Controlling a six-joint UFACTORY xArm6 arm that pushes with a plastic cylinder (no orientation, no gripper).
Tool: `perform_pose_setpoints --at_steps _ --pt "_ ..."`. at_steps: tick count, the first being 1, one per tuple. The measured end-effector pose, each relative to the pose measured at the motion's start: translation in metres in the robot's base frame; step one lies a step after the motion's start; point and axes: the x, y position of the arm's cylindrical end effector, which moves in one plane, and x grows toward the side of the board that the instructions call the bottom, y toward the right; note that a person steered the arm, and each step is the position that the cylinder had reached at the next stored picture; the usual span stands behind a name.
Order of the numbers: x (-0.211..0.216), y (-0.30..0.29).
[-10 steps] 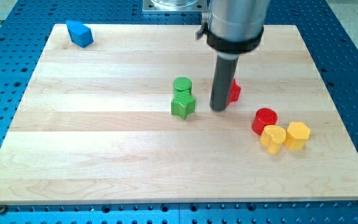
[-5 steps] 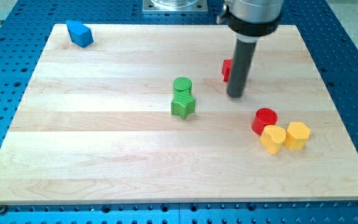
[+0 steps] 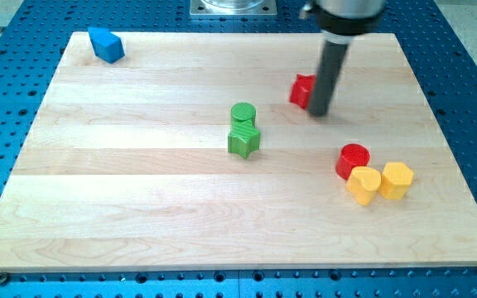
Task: Move the red star diagonal bottom right to the cube
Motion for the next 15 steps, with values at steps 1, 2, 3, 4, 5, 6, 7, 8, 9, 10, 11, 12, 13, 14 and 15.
perform_pose_setpoints --at_steps 1,2,3,4,5,6,7,8,9,10,11,12,13,14,15 --pt "-0.014 -0.018" --pt "-0.013 0.003" --pt "-0.029 0.022" --pt "-0.059 0.020" --pt "-0.097 -0.019" --pt "-0.123 -0.106" --pt "-0.125 -0.171" --pt "-0.125 -0.113" --pt "-0.112 -0.044" --pt "-0.087 -0.095" --pt "-0.099 -0.181" --pt "-0.099 -0.258" --pt "-0.063 -0.216" --pt "-0.030 -0.249" --pt "-0.040 -0.296"
